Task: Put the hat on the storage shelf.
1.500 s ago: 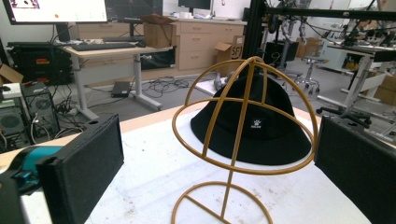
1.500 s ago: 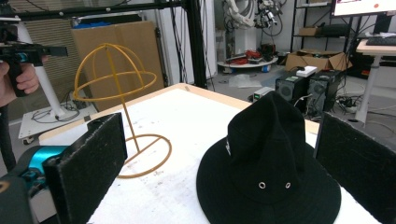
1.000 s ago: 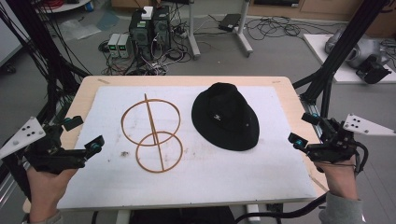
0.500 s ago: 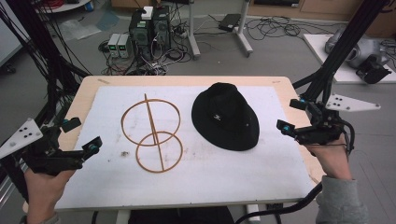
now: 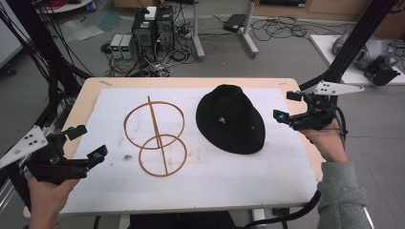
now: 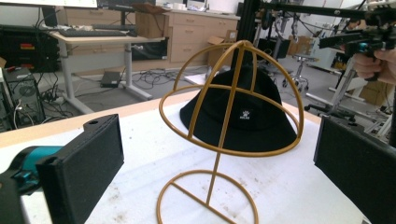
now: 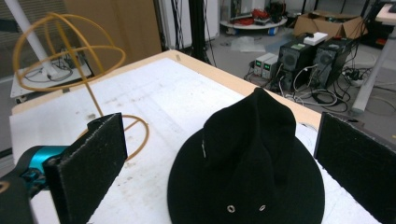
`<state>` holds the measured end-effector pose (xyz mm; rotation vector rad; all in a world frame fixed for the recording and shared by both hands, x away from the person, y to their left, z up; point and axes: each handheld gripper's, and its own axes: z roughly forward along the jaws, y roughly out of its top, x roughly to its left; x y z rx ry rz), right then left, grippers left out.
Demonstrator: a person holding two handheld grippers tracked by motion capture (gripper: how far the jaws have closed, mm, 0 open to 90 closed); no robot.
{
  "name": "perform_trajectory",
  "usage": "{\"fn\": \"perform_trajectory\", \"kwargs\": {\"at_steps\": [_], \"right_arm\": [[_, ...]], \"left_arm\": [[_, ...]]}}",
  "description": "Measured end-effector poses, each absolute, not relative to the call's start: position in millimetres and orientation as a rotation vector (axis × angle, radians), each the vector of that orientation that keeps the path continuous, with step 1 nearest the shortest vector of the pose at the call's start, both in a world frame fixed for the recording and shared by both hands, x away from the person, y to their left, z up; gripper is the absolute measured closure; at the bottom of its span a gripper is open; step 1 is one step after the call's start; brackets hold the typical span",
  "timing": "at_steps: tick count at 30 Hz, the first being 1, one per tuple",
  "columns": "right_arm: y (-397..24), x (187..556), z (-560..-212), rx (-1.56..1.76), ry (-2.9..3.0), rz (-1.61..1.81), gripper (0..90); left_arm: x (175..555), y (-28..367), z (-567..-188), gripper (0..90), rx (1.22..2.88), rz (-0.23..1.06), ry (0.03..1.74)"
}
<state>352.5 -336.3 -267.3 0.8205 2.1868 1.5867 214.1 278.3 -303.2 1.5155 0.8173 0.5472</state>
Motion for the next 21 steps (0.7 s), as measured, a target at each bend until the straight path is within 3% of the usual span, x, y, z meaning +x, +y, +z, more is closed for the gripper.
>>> {"fn": "perform_trajectory", "kwargs": {"at_steps": [21], "right_arm": [[-285.0,416.8,-269.2,0.836,2.313,1.469,1.6]], "left_arm": [[209.4,277.3,-311.5,1.8,1.542,0.541,0.842]]}}
